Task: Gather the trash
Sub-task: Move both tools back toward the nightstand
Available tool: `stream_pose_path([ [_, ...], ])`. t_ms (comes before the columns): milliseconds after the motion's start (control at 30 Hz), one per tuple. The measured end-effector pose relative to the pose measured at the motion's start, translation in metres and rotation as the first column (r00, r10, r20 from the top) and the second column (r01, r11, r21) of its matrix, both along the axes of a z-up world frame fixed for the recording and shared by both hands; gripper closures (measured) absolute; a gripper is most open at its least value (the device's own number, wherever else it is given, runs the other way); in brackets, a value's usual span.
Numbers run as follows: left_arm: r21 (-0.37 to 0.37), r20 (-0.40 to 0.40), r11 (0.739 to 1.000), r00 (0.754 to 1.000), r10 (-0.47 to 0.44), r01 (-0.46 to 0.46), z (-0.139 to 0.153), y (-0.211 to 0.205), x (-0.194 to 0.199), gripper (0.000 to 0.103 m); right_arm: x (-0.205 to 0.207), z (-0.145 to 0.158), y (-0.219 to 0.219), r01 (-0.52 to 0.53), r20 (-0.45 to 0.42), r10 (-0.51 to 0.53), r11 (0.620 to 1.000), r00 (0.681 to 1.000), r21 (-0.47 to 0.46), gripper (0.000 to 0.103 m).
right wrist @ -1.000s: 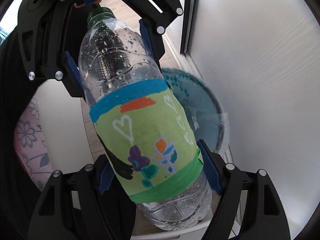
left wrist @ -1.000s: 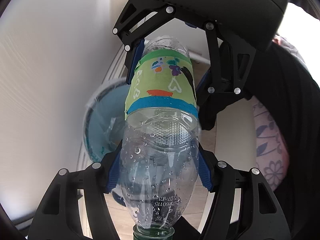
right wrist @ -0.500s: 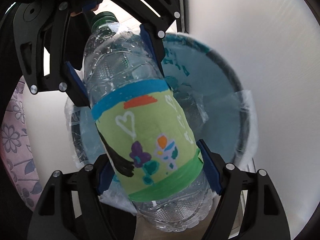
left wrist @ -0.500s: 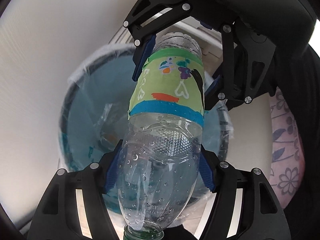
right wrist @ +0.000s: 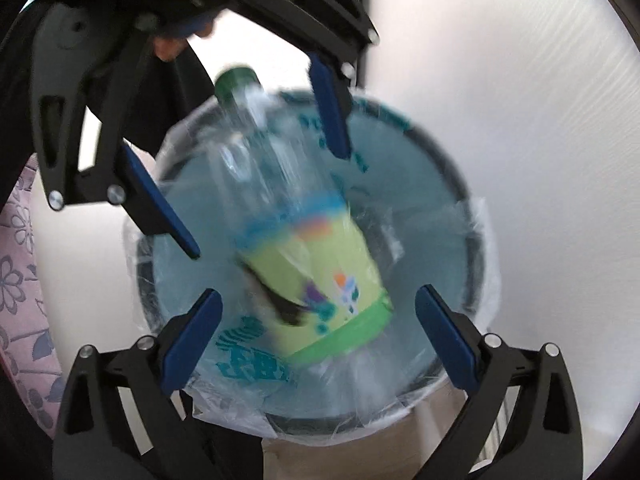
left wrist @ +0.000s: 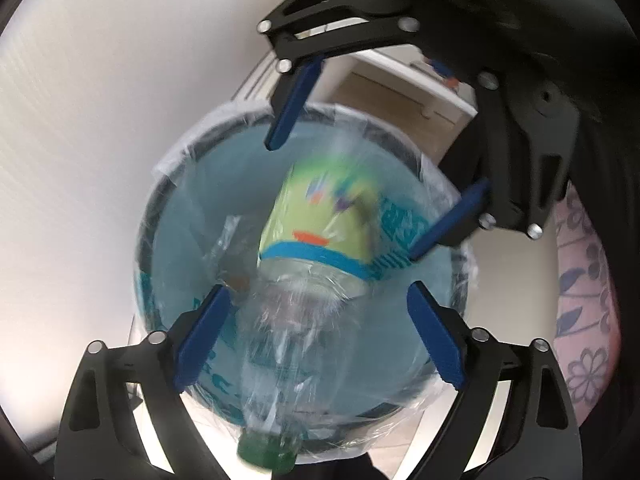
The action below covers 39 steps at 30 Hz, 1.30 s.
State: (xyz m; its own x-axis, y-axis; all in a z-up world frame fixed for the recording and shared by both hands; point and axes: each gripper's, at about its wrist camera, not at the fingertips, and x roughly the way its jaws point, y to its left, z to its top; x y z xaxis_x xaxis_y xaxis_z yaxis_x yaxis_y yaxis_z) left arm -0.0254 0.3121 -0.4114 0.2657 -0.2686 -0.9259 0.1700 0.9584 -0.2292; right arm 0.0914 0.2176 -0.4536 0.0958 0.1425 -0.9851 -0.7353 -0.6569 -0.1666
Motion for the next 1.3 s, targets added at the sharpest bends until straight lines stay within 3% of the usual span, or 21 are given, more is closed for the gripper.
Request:
stream_pose_path([
  [167, 0.033, 0.019, 0.999, 1.0, 0.013, -0.013, 0.019, -0.003, -0.001, 0.011, -0.006, 0.032, -0.011, 0.02, 0.033, -0.022, 0.998, 0.999, 0.068, 0.008],
  [333, 0.063, 0.053, 0.998, 0.998, 0.016, -0.019, 0.049, -0.013, -0.004, 0.007, -0.01, 0.077, -0.031, 0.1, 0.029, -0.108, 0.977, 0.994, 0.187, 0.008],
  [533, 0.087, 0.136, 0.995, 0.99, 0.041, -0.053, 0.1, -0.029, -0.01, 0.006, -0.012, 0.144, -0.059, 0.257, -0.065, -0.25, 0.905, 0.966, 0.338, 0.008],
  [667, 0.095, 0.214, 0.991, 0.974, 0.07, -0.092, 0.14, -0.039, -0.017, 0.006, -0.022, 0.171, -0.081, 0.292, -0.082, -0.284, 0.856, 0.955, 0.426, 0.008],
  [933, 0.076, 0.391, 0.982, 0.911, 0.132, -0.175, 0.223, -0.057, -0.016, 0.006, -0.021, 0.238, -0.137, 0.44, -0.198, -0.403, 0.697, 0.894, 0.567, 0.008],
  [1067, 0.049, 0.464, 0.985, 0.877, 0.123, -0.164, 0.256, -0.069, -0.003, 0.006, -0.012, 0.263, -0.177, 0.499, -0.221, -0.475, 0.606, 0.852, 0.62, 0.008],
  [1167, 0.057, 0.485, 0.99, 0.87, 0.083, -0.126, 0.272, -0.085, 0.013, 0.006, 0.001, 0.281, -0.212, 0.543, -0.242, -0.533, 0.528, 0.811, 0.653, 0.008],
  [1300, 0.061, 0.49, 0.997, 0.872, 0.019, -0.056, 0.282, -0.108, 0.041, 0.006, 0.024, 0.301, -0.265, 0.61, -0.293, -0.614, 0.402, 0.733, 0.683, 0.008],
])
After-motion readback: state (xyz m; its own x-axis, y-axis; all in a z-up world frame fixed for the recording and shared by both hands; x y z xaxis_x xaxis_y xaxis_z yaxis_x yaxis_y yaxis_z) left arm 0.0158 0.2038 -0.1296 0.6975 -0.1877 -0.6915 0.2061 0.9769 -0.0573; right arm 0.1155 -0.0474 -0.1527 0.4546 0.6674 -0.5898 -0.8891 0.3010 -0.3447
